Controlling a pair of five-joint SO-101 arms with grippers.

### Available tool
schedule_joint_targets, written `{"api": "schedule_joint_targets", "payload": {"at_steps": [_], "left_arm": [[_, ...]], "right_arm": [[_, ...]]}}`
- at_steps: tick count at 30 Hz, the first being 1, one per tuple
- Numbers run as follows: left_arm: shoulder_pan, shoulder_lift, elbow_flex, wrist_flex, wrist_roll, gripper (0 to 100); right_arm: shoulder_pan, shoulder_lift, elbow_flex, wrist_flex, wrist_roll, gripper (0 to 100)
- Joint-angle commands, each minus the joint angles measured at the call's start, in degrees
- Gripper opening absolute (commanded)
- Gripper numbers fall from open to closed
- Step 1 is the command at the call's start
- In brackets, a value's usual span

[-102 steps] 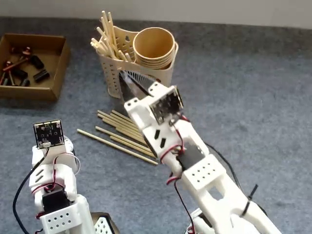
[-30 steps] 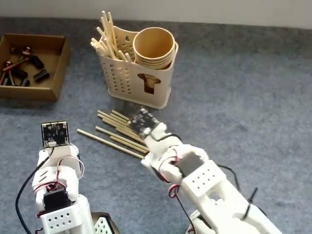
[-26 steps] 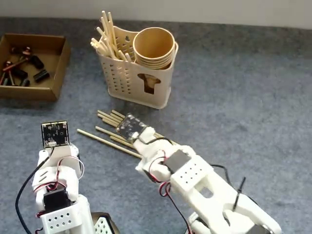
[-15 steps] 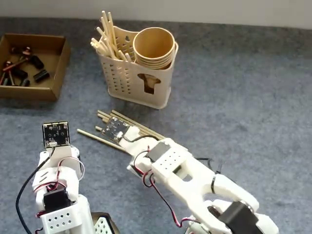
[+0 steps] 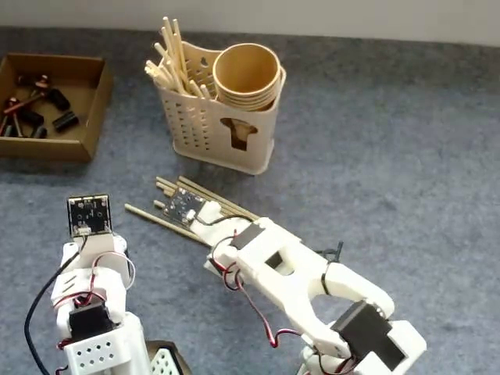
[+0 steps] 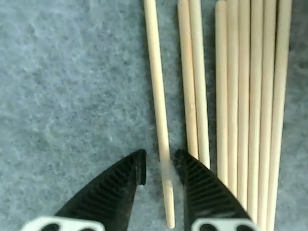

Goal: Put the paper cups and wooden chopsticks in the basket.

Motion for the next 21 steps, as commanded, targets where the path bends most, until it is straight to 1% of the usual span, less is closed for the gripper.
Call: {"api": "schedule_joint_targets", "payload": {"at_steps": [1,6,11,17,18,21], "left_arm": [[1.01,-0.13,1.19,0.26,-0.18,4],[1.01,-0.13,1.19,0.26,-0.18,4],[1.01,-0.13,1.19,0.26,-0.18,4],[1.01,-0.13,1.19,0.26,-0.18,4],[1.01,-0.13,1.19,0.26,-0.18,4],[1.01,-0.13,1.19,0.26,-0.18,4]], "right_arm": [[1.01,2.15,-1.1,-1.19,0.79,10.8],[2.07,2.95,-1.1,-1.19,0.79,0.5],[2.15,2.77,-1.1,-0.22,0.79,0.6],[2.15,1.8,-3.82,10.42,0.88,0.6],[2.24,1.1,-4.53,12.88,1.67,0.6],[3.47,-1.8,-5.41,20.35,7.82,0.6]]}}
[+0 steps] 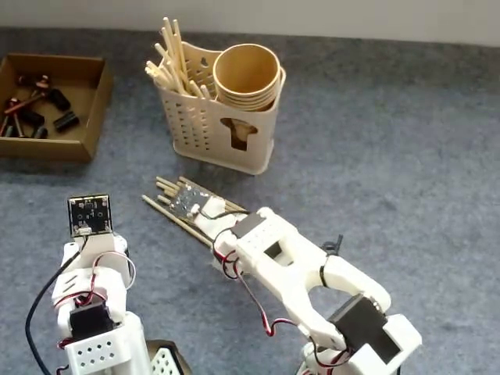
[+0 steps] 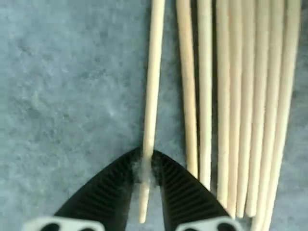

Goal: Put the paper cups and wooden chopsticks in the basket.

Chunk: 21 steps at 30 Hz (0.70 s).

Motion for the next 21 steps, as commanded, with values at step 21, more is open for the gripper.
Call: {"api": "schedule_joint_targets", "payload": {"at_steps": [21], "left_arm": [[1.01,-0.13,1.19,0.26,-0.18,4]], "right_arm": [[10.24,-14.81,-1.27,14.11,10.29,17.6]]}}
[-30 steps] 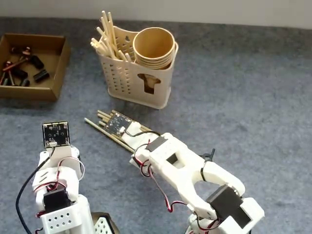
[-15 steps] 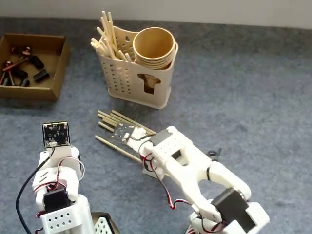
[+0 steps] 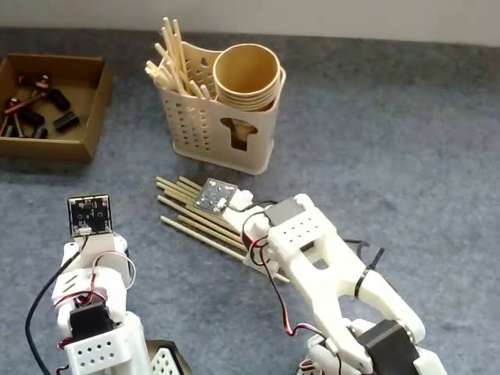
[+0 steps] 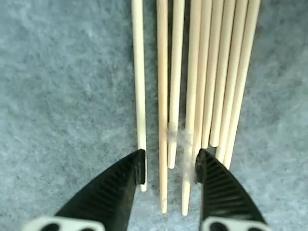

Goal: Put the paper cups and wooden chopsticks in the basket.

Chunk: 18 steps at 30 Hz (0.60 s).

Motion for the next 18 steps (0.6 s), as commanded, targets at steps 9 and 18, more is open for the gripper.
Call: {"api": "schedule_joint_targets", "payload": {"at_steps": [9,18], "left_arm": [[1.01,-0.13,1.19,0.26,-0.18,4],[1.01,-0.13,1.19,0.35,-0.18,4]], "right_arm": [[-9.36,-1.27,-2.15,-12.09,-10.11,17.6],[-10.42,3.65,3.74,-25.36,-10.02,17.6]]}}
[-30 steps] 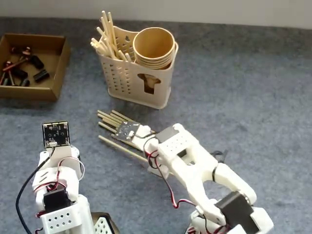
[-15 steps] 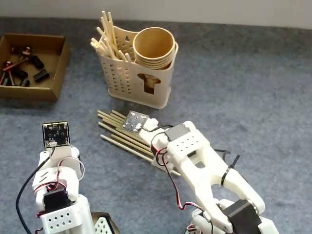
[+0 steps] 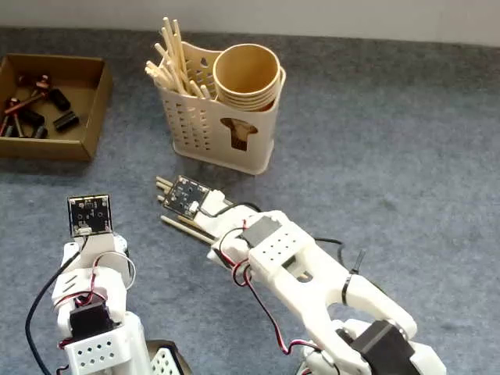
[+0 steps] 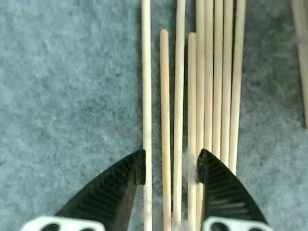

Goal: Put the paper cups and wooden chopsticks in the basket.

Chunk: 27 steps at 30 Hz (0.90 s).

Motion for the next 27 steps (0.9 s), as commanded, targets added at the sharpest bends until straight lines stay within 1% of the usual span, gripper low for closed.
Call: {"api": "schedule_joint_targets", "payload": {"at_steps": [1,8,15,17,21,27], "left_arm": [[1.01,-0.13,1.19,0.35,-0.18,4],[1.01,-0.13,1.19,0.35,-0.18,4],[1.01,-0.13,1.19,0.35,-0.18,4],[1.01,-0.13,1.19,0.35,-0.18,4],[1.01,-0.13,1.19,0.35,-0.18,4],[1.01,-0.13,1.19,0.35,-0.18,4]], "right_arm": [[-0.66,3.65,0.04,-2.86,-0.62,17.6],[-0.57,11.38,-5.05,-3.12,-0.62,17.6],[-0.4,17.36,-5.58,-3.12,-0.35,17.4],[-0.31,17.71,-5.58,-3.03,-0.35,13.4],[-0.31,17.27,-5.58,-3.03,-0.35,1.0],[-0.31,17.1,-5.58,-2.95,-0.35,0.5]]}}
